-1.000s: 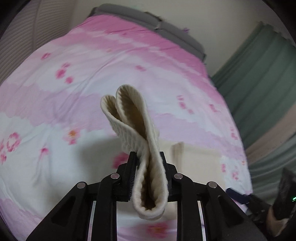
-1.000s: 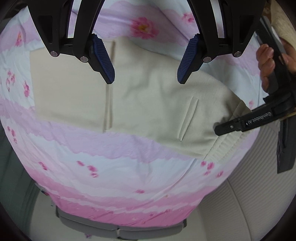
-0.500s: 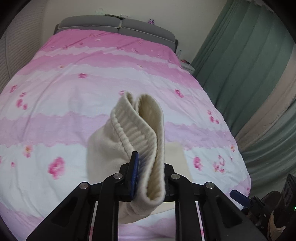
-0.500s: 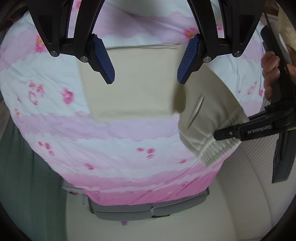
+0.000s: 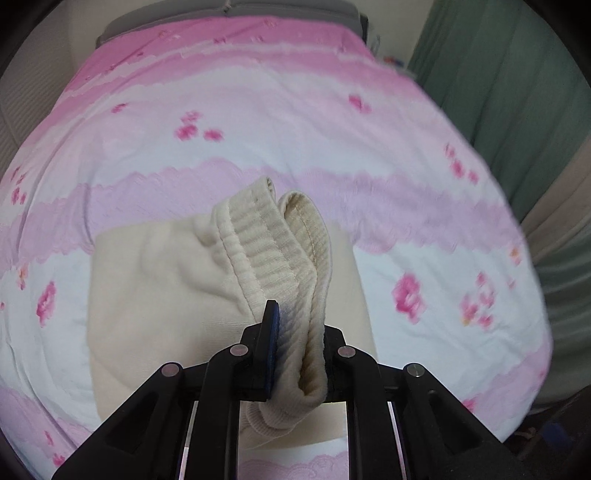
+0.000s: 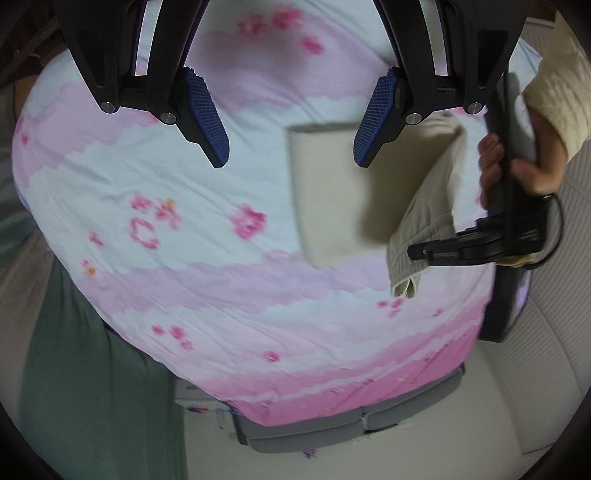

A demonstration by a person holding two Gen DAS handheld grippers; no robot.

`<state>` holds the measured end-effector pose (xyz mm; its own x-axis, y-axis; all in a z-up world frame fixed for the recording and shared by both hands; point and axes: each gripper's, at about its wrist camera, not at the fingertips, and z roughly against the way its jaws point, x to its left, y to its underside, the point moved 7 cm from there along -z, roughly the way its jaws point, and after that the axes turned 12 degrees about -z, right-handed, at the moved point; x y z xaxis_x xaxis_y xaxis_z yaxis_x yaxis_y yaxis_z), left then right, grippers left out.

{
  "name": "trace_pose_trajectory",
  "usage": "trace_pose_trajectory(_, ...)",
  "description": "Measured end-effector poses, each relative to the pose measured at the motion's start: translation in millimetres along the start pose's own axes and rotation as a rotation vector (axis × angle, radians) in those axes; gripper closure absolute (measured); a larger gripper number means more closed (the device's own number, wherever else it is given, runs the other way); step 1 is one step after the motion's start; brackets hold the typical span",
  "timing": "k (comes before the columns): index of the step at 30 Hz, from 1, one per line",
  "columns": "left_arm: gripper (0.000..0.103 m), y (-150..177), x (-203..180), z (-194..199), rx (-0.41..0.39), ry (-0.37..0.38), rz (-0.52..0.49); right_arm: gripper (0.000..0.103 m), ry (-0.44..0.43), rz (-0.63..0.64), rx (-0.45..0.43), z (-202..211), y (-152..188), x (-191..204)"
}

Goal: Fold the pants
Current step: 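Fold the waistband over onto the trousers and open the left gripper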

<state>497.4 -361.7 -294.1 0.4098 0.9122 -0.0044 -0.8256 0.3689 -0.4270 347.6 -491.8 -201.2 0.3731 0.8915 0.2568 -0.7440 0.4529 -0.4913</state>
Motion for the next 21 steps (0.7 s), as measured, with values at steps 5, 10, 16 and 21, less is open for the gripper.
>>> trace_pose_trajectory(5,0.087,15.4,-30.2,-33.8,0.083,-0.031,-0.065,0.032,0.036,-0.063,0.033,-8.2,7.6,-45.9)
trace_pose_trajectory(10,0.072,21.5,-42.2,-45.6,0.126,0.044,-0.074,0.032,0.050,-0.088,0.067,-17.0,13.1,-70.0)
trace_pose_trajectory(16,0.053,14.9,-47.9,-20.0,0.093,0.227,0.008,0.032,0.033,-0.073,0.088,-24.4,13.5,-67.0)
trace_pose_trajectory(21,0.038,27.7,-21.9,17.6,0.046,0.104,-0.048,0.032,-0.018,-0.030,0.080,-26.0,7.3,-47.9)
